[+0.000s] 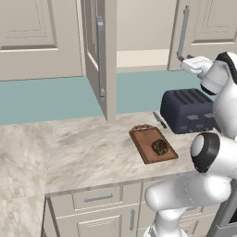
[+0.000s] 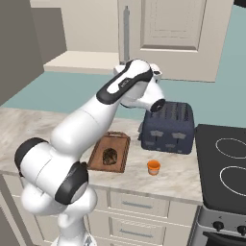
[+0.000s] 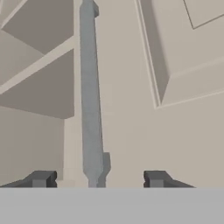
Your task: Pick the bread, place it on the cutting board, pick the jam, place it on the counter, and close the cabinet.
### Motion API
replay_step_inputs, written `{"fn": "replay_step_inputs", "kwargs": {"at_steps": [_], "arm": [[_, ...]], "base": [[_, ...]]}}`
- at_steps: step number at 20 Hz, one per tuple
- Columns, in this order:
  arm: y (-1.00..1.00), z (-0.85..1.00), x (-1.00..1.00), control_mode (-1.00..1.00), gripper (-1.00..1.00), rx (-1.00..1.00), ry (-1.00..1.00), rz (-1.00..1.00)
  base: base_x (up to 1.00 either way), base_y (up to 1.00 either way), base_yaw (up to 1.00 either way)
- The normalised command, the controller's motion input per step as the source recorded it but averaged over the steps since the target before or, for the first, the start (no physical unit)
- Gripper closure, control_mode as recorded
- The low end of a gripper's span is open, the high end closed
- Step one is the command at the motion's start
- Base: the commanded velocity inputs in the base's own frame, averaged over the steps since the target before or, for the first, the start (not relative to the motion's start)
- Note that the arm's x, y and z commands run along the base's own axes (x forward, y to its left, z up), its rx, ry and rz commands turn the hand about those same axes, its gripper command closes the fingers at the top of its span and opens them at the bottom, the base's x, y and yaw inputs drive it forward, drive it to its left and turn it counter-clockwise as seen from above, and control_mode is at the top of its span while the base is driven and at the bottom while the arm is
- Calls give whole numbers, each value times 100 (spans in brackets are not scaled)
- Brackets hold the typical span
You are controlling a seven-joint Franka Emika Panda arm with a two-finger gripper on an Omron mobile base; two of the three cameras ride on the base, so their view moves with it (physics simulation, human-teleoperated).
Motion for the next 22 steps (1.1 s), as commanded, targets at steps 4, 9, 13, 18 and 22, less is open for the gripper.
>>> {"fn": "replay_step_inputs", "kwargs": {"at_steps": [4,9,13,18,22], "arm": [[0,0,5,-100,-100,0,0,-7],[0,0,-6,-100,-100,0,0,-2],[0,0,-42,-100,-100,0,0,-2],[0,0,-51,-100,-100,0,0,-5],[0,6,-53,-100,-100,0,0,-7]], "base": [[0,0,0],[0,0,0],[0,0,0],[0,0,0],[0,0,0]]}}
